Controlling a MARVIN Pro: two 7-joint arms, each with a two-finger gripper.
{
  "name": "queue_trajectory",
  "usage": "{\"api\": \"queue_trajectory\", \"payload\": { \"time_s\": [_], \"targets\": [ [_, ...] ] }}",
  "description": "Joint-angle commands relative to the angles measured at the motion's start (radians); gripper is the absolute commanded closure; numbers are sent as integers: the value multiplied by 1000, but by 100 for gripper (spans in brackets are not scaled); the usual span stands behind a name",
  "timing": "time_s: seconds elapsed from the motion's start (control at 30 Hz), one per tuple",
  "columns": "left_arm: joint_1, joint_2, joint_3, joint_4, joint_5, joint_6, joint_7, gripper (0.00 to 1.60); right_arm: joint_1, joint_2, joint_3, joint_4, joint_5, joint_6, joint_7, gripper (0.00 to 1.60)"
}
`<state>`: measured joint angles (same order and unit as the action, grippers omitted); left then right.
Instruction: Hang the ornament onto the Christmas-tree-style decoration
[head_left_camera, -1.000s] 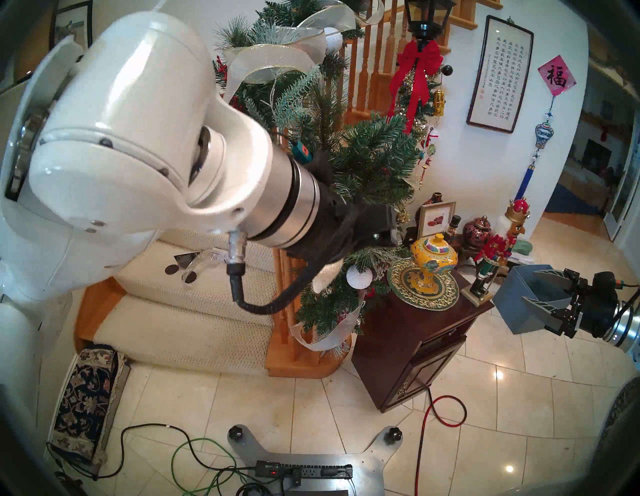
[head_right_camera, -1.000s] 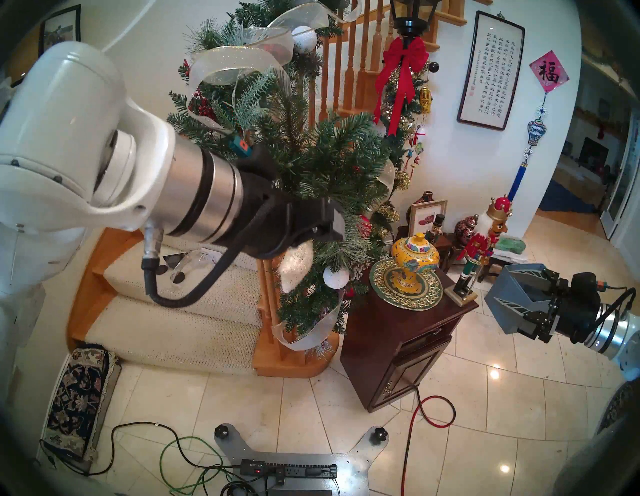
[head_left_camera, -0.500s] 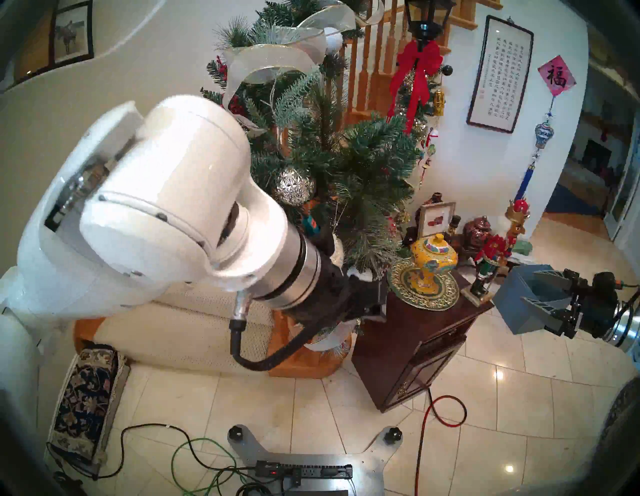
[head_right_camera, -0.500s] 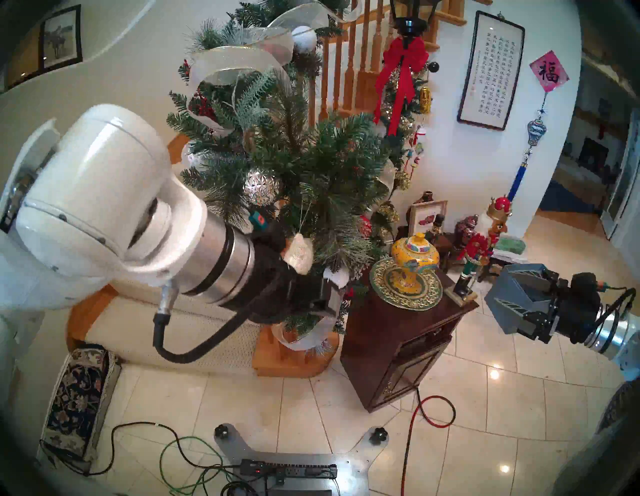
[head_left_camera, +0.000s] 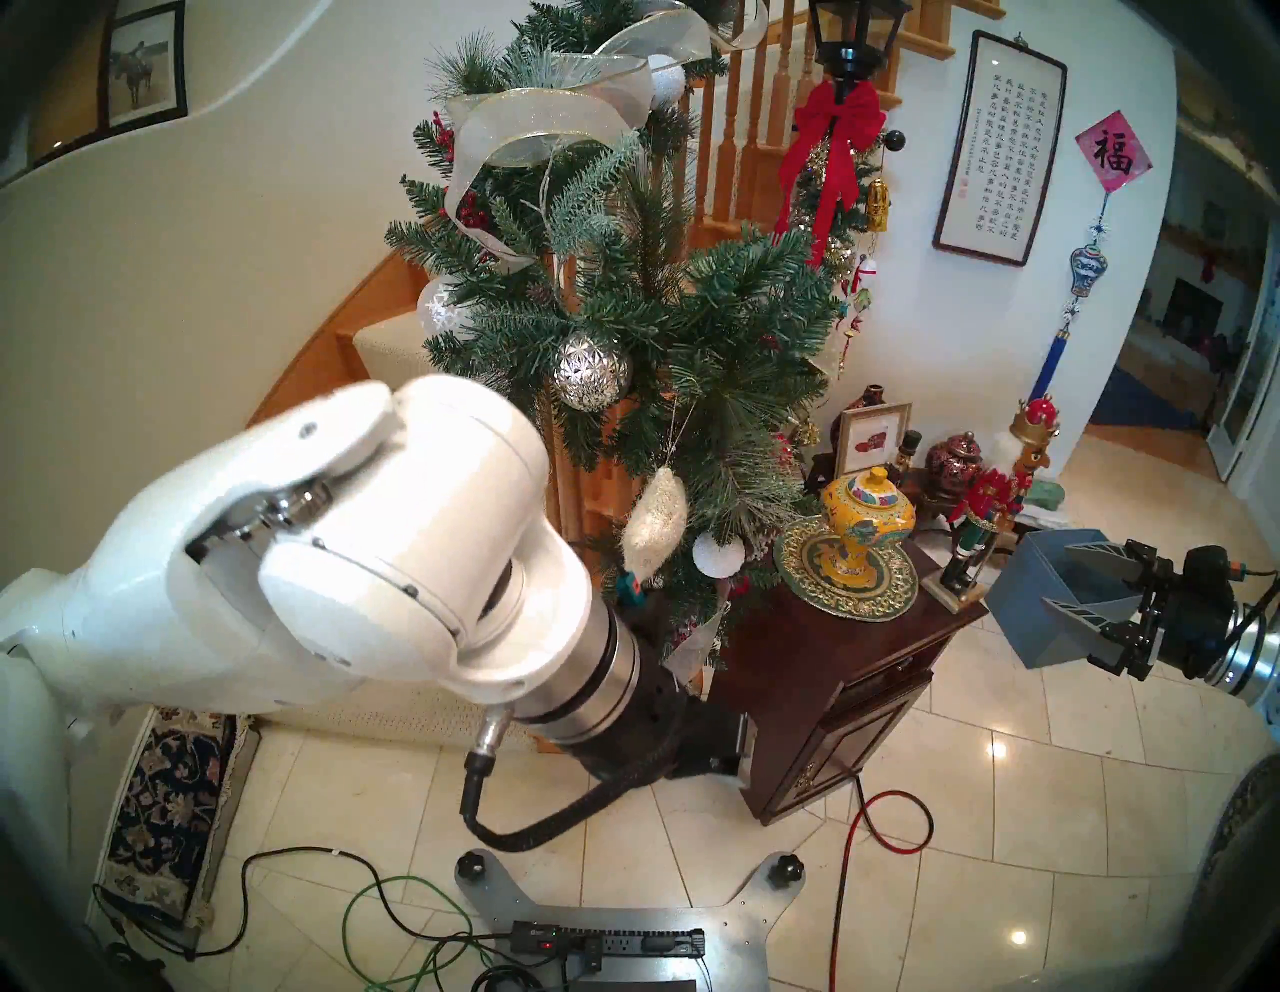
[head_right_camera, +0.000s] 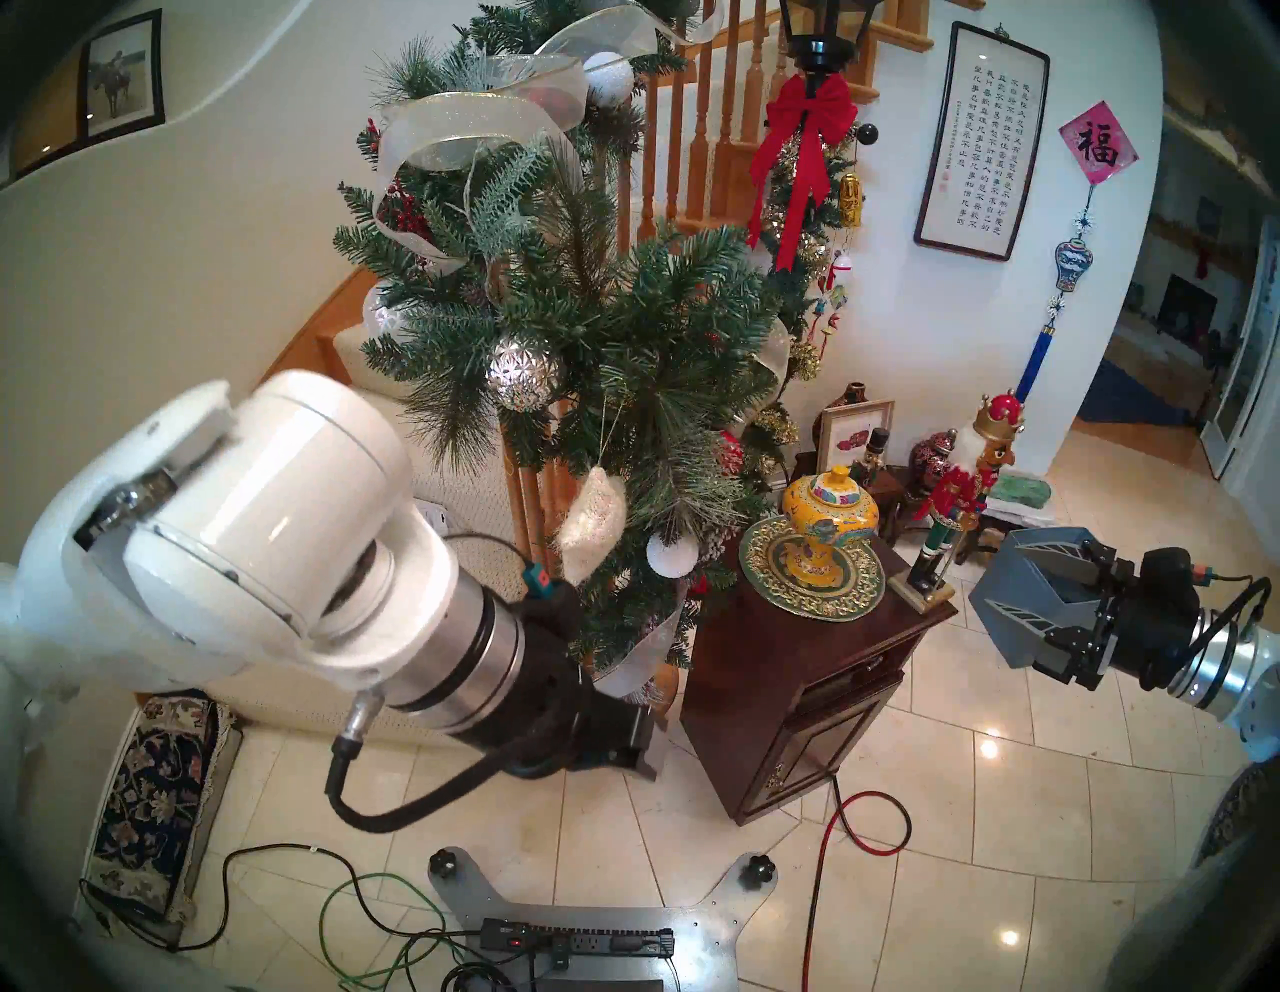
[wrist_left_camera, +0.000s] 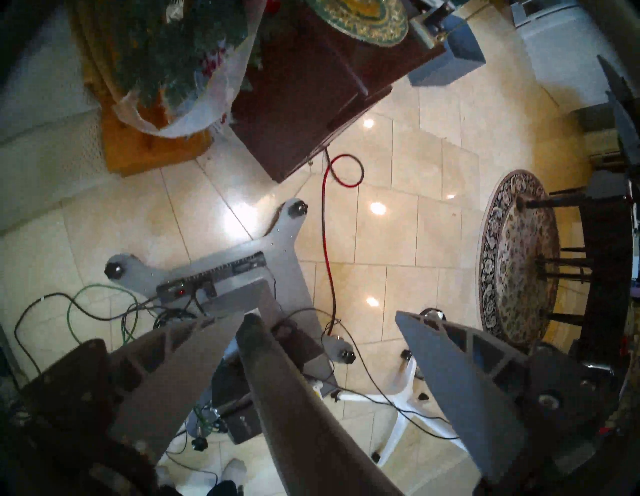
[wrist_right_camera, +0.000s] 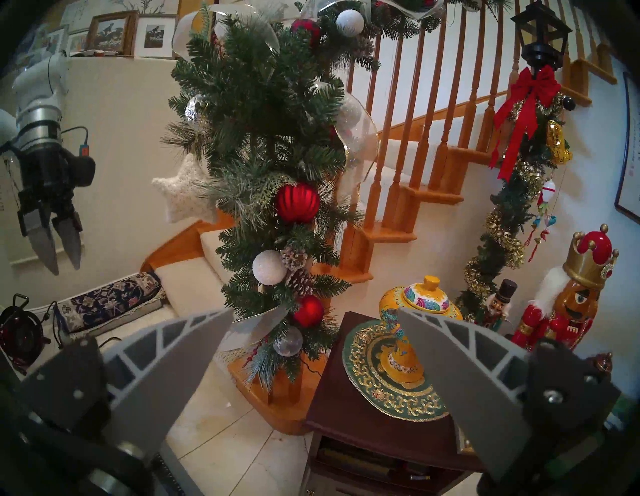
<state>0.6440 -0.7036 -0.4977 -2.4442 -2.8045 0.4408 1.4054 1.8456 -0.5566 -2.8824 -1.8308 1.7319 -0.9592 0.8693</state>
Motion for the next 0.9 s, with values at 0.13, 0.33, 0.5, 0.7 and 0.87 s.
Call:
{"api": "queue_trajectory", "payload": {
  "time_s": [0.13, 0.33, 0.5, 0.7, 0.87],
  "targets": [
    [32, 112, 54, 1, 137, 32, 14, 0, 3, 0, 3, -2, -7, -1, 57, 0],
    [41, 160, 68, 1, 238, 57, -15, 0, 3, 0, 3, -3, -11, -1, 54, 0],
    [54, 182, 86, 1, 297, 74, -37, 0, 2, 0, 3, -3, -13, -1, 52, 0],
    [84, 215, 123, 1, 397, 101, -81, 0, 2, 0, 3, -3, -17, -1, 50, 0],
    [100, 233, 142, 1, 459, 112, -110, 0, 3, 0, 3, -3, -20, -1, 51, 0]
  ]
}}
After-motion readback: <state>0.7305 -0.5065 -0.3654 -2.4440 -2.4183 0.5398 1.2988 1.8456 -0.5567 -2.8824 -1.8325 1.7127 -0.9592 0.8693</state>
